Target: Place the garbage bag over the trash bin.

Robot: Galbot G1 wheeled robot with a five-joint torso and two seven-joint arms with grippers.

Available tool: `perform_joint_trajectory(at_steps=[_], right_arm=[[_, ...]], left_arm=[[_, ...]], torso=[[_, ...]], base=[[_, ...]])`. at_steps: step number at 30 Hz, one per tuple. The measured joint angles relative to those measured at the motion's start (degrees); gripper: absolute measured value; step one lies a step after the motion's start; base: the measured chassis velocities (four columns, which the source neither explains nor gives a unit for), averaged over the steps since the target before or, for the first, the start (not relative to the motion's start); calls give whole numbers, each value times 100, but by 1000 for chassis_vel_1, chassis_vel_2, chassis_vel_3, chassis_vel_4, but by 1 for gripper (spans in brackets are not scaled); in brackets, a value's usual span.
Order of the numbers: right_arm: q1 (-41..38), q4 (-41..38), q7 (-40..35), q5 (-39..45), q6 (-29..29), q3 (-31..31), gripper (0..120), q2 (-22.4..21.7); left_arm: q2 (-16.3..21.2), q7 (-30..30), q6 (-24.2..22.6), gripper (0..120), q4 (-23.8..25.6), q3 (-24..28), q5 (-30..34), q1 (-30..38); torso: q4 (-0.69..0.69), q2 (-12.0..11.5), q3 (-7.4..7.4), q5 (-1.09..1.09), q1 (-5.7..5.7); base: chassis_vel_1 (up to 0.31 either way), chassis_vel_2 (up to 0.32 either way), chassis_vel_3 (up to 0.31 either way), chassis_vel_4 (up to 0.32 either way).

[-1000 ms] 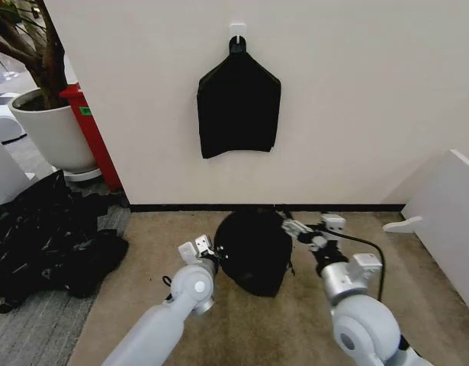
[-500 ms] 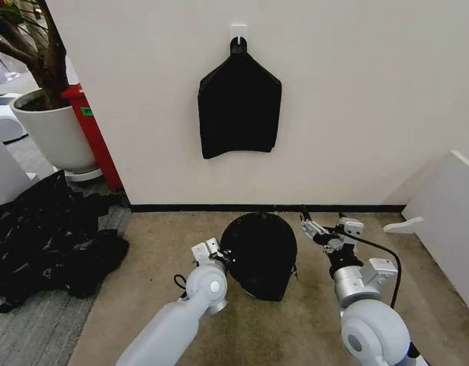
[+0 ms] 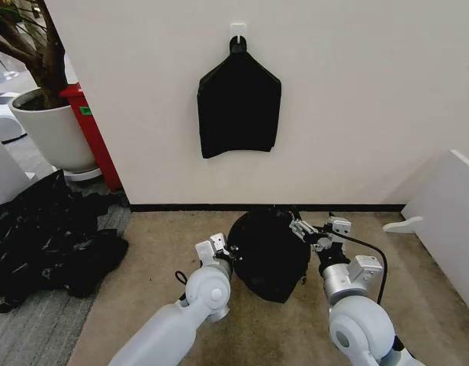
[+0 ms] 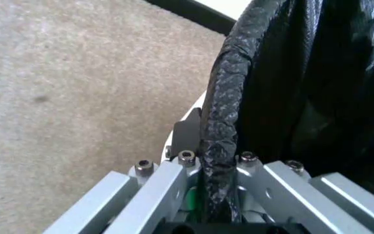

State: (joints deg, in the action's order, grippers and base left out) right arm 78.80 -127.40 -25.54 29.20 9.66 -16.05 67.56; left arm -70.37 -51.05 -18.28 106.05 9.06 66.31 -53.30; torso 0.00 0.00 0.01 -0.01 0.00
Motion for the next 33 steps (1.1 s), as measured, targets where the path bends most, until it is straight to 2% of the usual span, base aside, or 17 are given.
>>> perform_joint_trajectory(at_steps=[6,26,28,30,33], right_arm=[[-35,116,-32,13,5,10,100,29],[-103,255,-75,27,8,6,100,3],[-102,275,-69,27,9,4,100,2],[-99,279,-67,27,9,4,100,4],[-96,280,-66,29,9,4,100,15]], left_arm=[[-5,-362,-209,1,-43,-58,306,33],[34,-412,-397,1,-237,-225,255,-122],[40,-412,-394,8,-226,-230,256,-130],[43,-407,-389,10,-222,-232,257,-134],[76,-309,-360,25,-203,-245,215,-148]], torso=[[0,0,-1,1,0],[1,0,-1,1,0],[0,0,-1,1,0],[0,0,-1,1,0],[0,0,-1,0,0]], base=[[0,0,0,0],[0,0,0,0],[0,0,0,0],[0,0,0,0],[0,0,0,0]])
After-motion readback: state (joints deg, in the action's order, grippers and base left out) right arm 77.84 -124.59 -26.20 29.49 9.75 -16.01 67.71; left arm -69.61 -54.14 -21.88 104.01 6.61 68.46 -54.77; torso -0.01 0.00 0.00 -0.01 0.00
